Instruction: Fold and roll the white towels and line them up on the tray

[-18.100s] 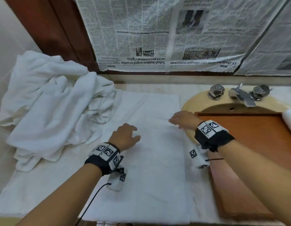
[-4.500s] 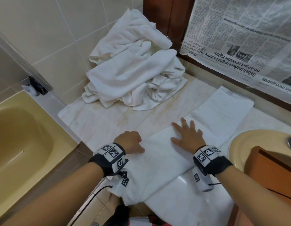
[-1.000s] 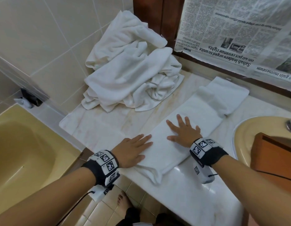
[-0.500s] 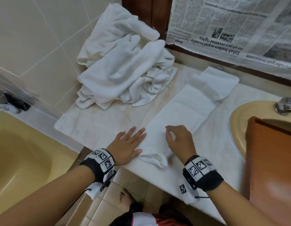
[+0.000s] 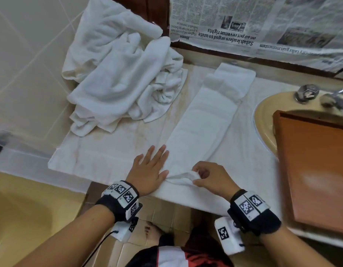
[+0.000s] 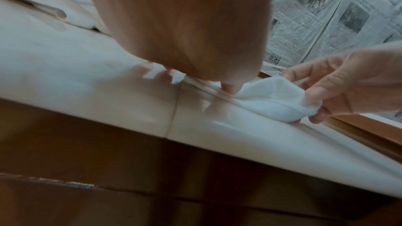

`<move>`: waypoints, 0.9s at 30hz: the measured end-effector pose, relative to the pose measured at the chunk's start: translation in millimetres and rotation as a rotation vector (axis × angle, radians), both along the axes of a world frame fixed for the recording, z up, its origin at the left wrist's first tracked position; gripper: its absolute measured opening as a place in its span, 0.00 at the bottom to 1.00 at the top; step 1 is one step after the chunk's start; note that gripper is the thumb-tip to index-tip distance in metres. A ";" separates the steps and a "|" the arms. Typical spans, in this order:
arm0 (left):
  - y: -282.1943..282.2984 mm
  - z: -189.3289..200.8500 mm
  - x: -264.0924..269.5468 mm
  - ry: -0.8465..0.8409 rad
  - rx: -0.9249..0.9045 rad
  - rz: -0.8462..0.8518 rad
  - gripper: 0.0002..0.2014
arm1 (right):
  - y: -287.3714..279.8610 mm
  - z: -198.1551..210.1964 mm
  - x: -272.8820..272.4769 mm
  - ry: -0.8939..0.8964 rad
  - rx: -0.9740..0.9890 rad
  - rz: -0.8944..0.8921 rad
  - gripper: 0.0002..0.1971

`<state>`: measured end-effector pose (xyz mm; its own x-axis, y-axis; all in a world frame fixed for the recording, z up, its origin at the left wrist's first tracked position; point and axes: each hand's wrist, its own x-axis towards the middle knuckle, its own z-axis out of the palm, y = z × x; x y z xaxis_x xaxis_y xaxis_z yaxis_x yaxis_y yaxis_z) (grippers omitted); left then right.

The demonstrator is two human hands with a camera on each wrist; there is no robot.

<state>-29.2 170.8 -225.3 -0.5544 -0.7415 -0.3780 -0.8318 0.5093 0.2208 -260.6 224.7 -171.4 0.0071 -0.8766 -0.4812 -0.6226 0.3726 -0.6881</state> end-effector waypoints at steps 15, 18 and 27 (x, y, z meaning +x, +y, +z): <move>3.5 4.5 -3.5 -0.040 -0.020 0.018 0.42 | 19.8 6.5 21.4 0.111 -0.113 -0.238 0.09; 5.3 5.8 -5.2 -0.056 -0.005 0.017 0.42 | 24.4 12.8 29.3 0.361 -0.149 -0.170 0.05; 12.1 11.7 -10.2 -0.068 0.015 0.019 0.31 | 34.6 8.0 29.2 0.407 -0.224 -0.218 0.06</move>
<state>-39.3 182.9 -213.5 -0.5131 -0.7456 -0.4252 -0.8545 0.4907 0.1705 -231.5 259.3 -163.3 -0.3364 -0.9186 -0.2075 -0.7806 0.3952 -0.4842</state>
